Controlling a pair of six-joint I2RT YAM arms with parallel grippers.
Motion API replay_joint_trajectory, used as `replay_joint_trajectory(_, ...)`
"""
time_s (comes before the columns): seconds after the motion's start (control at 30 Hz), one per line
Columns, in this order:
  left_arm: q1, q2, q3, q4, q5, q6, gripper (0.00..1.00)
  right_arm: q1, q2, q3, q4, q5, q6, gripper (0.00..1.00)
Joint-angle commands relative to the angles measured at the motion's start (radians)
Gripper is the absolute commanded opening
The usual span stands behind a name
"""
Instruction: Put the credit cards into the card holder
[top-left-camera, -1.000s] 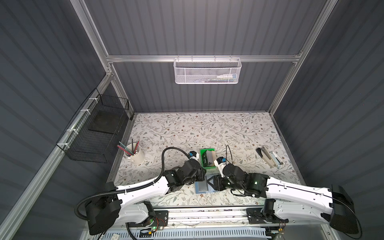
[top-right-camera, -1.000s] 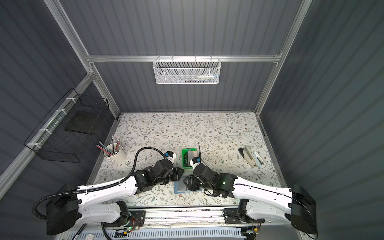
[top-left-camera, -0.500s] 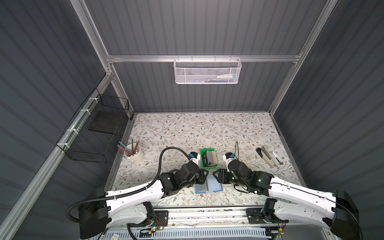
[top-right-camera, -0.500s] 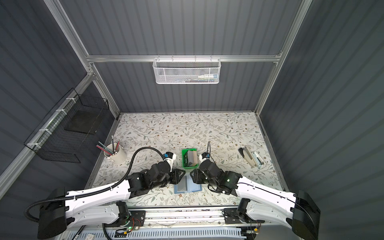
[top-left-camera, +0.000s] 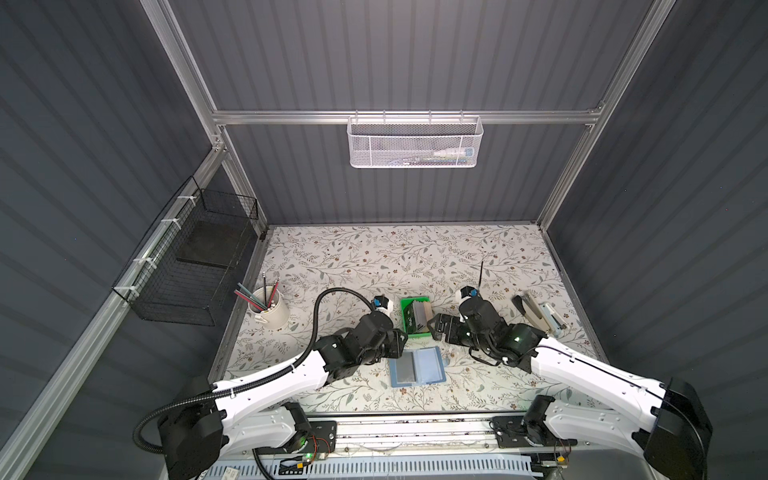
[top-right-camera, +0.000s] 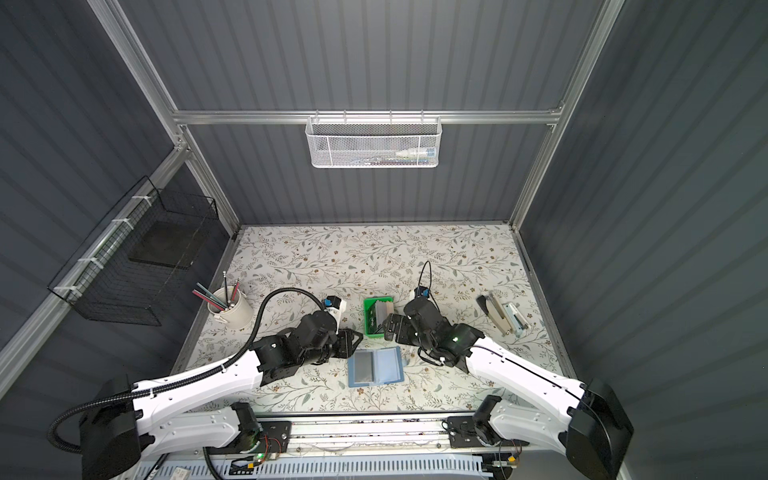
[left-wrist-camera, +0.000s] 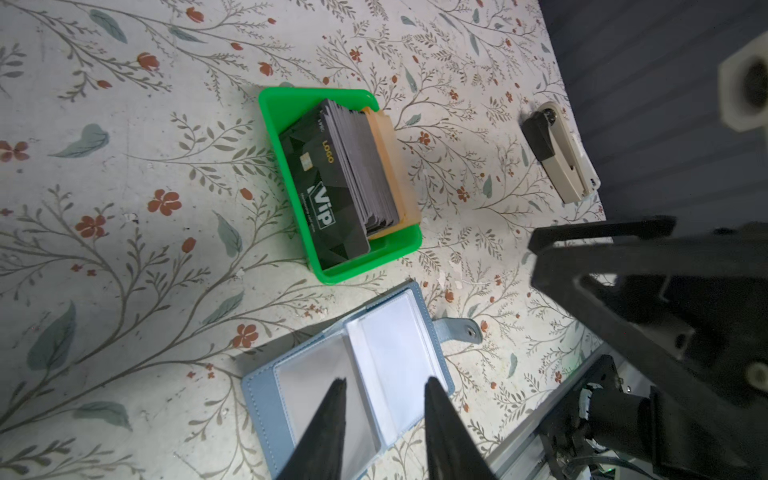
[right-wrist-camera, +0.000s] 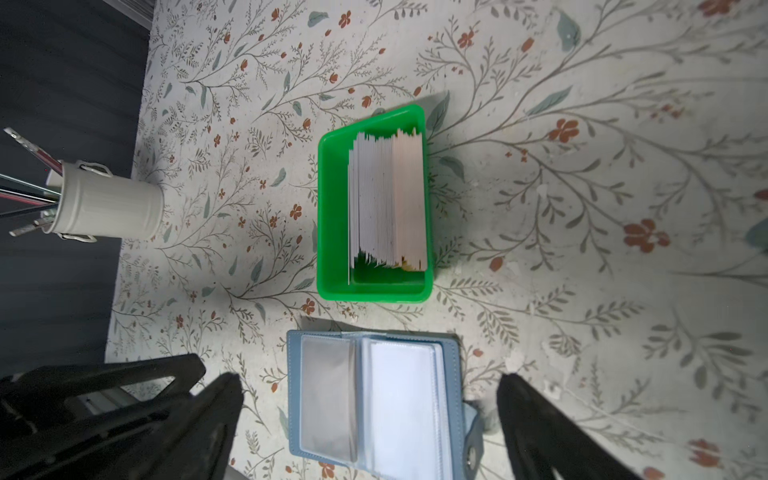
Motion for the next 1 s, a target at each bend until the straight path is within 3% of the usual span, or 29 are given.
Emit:
replay_joint_trajectory(0.0, 0.018, 0.027, -0.008, 0.022, 0.04, 0.004, 0.33, -0.016, 0.006, 0.024, -0.021, 0.012, -0.062, 0.99)
replay_joint_trajectory(0.23, 0.066, 0.096, 0.02, 0.033, 0.096, -0.016, 0.38, -0.038, 0.068, 0.037, 0.018, -0.012, -0.123, 0.95)
replay_joint_trajectory(0.37, 0.12, 0.151, 0.048, 0.054, 0.167, -0.008, 0.37, -0.041, 0.109, 0.069, -0.002, -0.012, -0.103, 0.68)
replay_joint_trajectory(0.43, 0.135, 0.178, 0.065, 0.056, 0.193, 0.003, 0.37, -0.042, 0.132, 0.088, -0.009, -0.013, -0.107, 0.6)
replay_joint_trajectory(0.77, 0.256, 0.296, 0.151, 0.049, 0.34, 0.076, 0.35, -0.05, 0.219, 0.153, 0.007, -0.056, -0.14, 0.61)
replay_joint_trajectory(0.97, 0.321, 0.368, 0.253, -0.068, 0.399, 0.181, 0.35, -0.055, 0.24, 0.186, -0.004, -0.053, -0.172, 0.64)
